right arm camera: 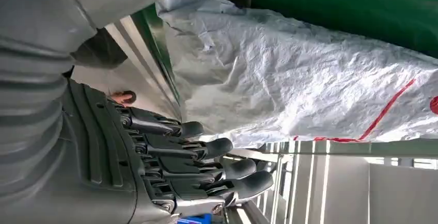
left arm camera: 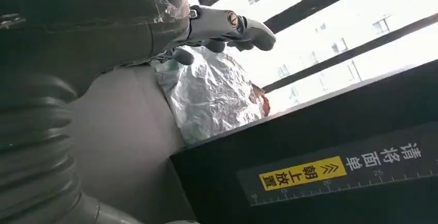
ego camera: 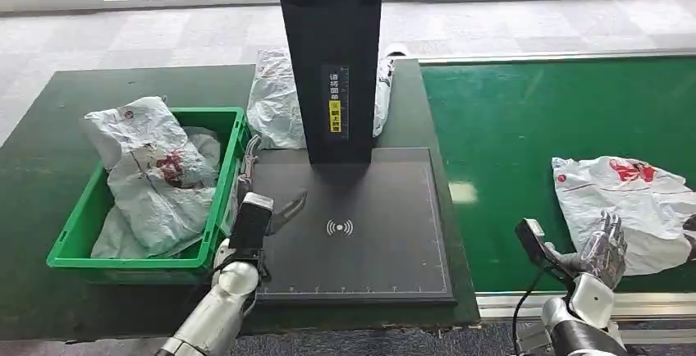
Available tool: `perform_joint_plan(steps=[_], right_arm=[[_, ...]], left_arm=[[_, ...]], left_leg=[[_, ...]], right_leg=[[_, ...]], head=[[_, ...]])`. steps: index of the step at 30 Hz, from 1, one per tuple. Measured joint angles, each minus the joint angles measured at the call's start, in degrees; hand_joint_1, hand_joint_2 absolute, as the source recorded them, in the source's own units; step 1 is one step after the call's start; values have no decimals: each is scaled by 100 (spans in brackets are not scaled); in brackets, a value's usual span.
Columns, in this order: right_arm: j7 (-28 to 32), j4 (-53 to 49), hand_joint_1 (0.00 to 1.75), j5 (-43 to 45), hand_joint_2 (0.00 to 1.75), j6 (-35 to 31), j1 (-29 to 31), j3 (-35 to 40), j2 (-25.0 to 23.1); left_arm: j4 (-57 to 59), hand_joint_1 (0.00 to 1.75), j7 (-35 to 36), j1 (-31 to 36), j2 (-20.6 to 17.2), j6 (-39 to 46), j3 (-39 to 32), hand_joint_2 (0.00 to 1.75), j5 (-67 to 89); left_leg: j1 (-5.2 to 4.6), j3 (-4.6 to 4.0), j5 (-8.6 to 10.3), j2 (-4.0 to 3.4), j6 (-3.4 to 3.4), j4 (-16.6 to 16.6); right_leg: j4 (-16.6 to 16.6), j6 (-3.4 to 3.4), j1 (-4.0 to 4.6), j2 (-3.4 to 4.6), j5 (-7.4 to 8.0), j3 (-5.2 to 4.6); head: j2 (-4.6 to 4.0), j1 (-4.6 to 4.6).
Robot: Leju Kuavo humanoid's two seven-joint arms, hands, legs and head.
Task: Moved the parcel from conveyor to table for the left to box.
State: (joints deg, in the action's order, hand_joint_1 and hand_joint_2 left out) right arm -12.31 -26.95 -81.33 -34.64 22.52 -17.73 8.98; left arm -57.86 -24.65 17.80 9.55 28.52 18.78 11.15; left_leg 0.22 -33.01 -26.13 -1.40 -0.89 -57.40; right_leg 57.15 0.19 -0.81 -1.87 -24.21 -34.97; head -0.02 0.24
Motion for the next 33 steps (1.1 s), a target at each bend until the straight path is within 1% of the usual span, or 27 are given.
perform_joint_plan(steps=[15,25,29,30,31,32,33], right_arm=[[-35,219,0,-77,175,70,254,0,22],[-107,273,0,-96,175,103,284,0,22],[-357,293,0,-383,175,122,286,74,22],[-444,299,7,-472,175,131,280,107,22],[-535,302,63,-546,175,179,273,148,22],[-676,306,155,-641,175,285,268,173,24],[-790,313,155,-702,175,387,262,179,26]], left_arm=[[-101,0,-55,-16,-87,44,-184,175,-37],[-199,0,-55,-78,-111,44,-236,175,-39],[-256,0,-44,-91,-116,20,-262,175,-35],[-286,0,-31,-91,-116,0,-273,175,-28],[-308,0,-18,-91,-118,-11,-275,175,-24],[-326,0,-4,-90,-118,-31,-280,175,-22],[-337,0,4,-90,-116,-64,-280,175,-20]], left_leg=[[0,-1,2,1,2,0],[0,-1,2,2,2,0],[0,-1,2,1,2,0],[0,0,2,1,2,0],[0,1,2,1,2,0],[0,1,2,1,2,0],[0,1,3,1,2,0]], right_leg=[[1,0,0,0,1,0],[1,0,0,-1,1,0],[1,0,0,-1,1,0],[1,0,0,0,1,0],[0,0,0,0,1,0],[0,0,0,0,1,0],[0,0,0,0,1,0]], head=[[2,0],[2,0],[0,0],[0,0],[2,0],[2,0],[0,0]])
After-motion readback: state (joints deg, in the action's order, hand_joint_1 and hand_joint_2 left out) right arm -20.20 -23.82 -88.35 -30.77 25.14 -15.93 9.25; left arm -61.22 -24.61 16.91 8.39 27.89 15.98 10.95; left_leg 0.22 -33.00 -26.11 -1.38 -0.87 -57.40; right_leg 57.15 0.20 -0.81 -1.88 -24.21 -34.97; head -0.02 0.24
